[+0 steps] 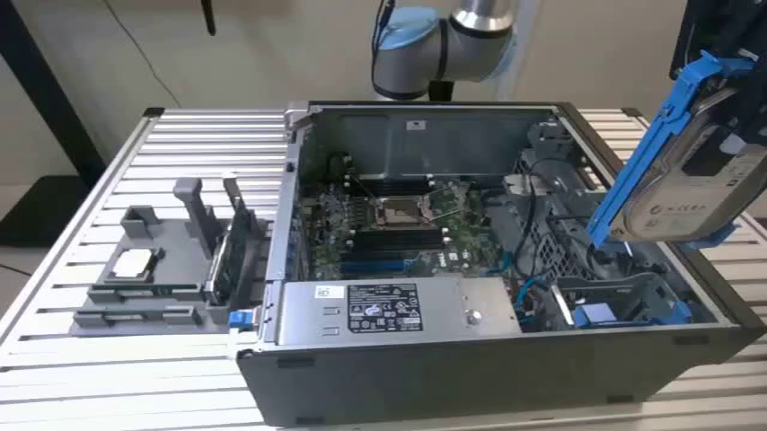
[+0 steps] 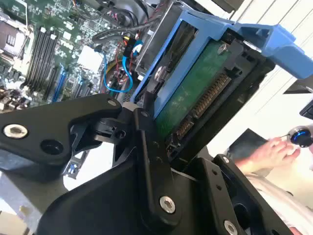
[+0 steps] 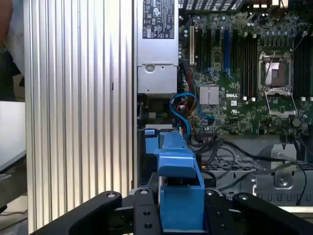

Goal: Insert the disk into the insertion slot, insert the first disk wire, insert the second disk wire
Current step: 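Insert the disk into the insertion slot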

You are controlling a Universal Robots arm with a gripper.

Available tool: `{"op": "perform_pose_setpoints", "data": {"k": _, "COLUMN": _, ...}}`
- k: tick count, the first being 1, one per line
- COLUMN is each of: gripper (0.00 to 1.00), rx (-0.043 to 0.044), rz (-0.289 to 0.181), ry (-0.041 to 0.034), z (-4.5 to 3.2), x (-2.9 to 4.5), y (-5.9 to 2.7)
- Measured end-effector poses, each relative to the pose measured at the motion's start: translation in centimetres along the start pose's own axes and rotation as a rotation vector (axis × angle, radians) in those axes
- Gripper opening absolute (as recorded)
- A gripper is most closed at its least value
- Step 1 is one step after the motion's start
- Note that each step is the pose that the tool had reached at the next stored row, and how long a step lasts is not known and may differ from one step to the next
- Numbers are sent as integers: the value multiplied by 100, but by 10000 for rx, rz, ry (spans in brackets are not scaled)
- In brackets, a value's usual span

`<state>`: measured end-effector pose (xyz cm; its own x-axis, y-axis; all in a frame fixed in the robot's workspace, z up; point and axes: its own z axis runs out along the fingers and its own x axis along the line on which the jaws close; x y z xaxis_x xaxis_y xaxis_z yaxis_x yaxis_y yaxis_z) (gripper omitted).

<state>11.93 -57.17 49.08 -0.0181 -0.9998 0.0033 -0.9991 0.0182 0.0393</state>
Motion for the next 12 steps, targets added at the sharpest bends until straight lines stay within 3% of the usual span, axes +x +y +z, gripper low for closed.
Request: {"op": "perform_pose_setpoints", "data": {"k": 12, "gripper": 33, "rx": -8, "rz": 0, "ry": 1, "z": 0, "x": 0, "y": 0}}
